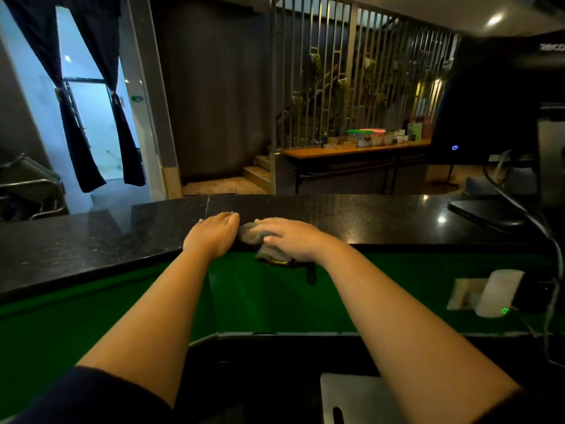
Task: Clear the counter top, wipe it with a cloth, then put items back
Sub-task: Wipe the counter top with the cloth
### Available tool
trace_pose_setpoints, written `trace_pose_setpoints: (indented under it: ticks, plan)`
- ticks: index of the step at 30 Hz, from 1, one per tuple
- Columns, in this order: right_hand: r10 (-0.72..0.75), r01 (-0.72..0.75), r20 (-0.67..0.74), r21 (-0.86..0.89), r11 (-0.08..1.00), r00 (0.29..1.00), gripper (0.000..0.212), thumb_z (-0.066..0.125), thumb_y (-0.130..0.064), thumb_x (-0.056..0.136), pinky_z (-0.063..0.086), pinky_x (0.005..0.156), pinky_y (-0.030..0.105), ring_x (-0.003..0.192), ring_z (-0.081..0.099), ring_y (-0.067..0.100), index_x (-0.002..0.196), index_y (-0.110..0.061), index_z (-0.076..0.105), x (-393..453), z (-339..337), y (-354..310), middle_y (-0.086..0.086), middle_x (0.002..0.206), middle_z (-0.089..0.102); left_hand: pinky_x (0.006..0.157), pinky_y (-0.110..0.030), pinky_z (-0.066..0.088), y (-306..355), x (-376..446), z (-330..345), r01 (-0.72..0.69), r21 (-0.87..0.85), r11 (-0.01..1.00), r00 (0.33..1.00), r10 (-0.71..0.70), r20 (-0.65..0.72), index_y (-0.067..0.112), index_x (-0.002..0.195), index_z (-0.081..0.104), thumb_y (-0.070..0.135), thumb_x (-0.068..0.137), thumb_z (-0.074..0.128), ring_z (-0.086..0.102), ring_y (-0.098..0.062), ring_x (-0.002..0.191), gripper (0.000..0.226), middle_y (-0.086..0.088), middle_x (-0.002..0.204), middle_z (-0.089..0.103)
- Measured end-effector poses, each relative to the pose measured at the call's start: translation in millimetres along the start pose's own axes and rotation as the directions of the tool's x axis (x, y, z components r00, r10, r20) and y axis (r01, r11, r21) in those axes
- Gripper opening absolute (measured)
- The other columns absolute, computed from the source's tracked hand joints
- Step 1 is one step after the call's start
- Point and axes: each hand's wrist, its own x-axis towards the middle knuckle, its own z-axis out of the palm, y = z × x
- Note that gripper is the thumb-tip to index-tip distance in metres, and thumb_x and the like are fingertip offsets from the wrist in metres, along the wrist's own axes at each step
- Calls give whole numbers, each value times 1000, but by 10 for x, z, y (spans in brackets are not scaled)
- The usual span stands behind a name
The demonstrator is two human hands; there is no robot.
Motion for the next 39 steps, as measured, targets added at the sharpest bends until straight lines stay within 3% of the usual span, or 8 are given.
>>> trace_pose_setpoints:
  ticks: [3,8,11,17,21,27,33,39]
  plan:
    - [-26,31,-127,35,999,992,32,51,-18,98,28,114,32,133,41,15,126,-30,63,-63,-60,337,-3,145,48,115,-53,23,-1,-5,-6,-26,36,999,1000,26,12,12,144,32,18,100,36,26,-27,142,44,-8,157,25]
    - [500,-493,-367,121,862,784,31,52,-34,94,38,93,35,106,41,23,123,-23,50,378,-54,628,3,127,35,115,-51,21,5,-17,11,-46,52,998,999,46,-6,15,145,32,22,102,29,26,-27,142,44,-8,157,24]
    - [468,-517,-301,-111,849,831,48,39,-37,99,36,100,43,126,34,33,139,-12,41,657,-23,381,11,141,34,115,-51,22,6,-29,-2,-49,58,997,999,49,5,15,145,31,22,102,32,27,-27,142,45,-8,156,25]
    - [128,-116,1,-414,903,992,49,22,-31,101,20,115,46,143,24,30,148,-26,33,731,152,160,6,158,25,113,-39,22,-63,78,-185,-6,-190,982,994,26,105,10,142,40,23,103,30,34,-28,137,42,-12,151,35]
    - [325,-335,-91,-369,867,941,53,22,-32,98,20,117,49,142,24,37,144,-11,37,958,0,520,17,155,29,117,-44,13,-307,167,-139,81,-130,988,987,-61,150,21,150,27,35,104,22,19,-20,145,48,-1,159,21]
    - [587,-594,-111,-239,768,802,69,25,-47,100,2,119,45,148,0,36,153,-5,12,1449,-143,624,19,161,4,117,-51,6,-386,223,19,86,-156,984,995,-75,71,27,150,24,41,102,15,18,-16,146,50,3,159,19]
    - [504,-484,27,-236,843,864,72,34,-54,93,11,119,49,147,14,35,152,-13,25,1923,-206,714,14,160,19,118,-52,8,-426,299,93,78,-141,987,996,-72,50,27,149,27,44,102,14,20,-16,145,51,3,158,22]
    - [153,-89,214,-281,956,965,46,26,-26,106,18,116,41,145,23,28,150,-17,30,1794,-177,213,10,159,24,118,-49,5,-415,298,106,136,-200,970,990,-129,50,23,153,10,44,102,15,4,-18,148,56,-1,161,6]
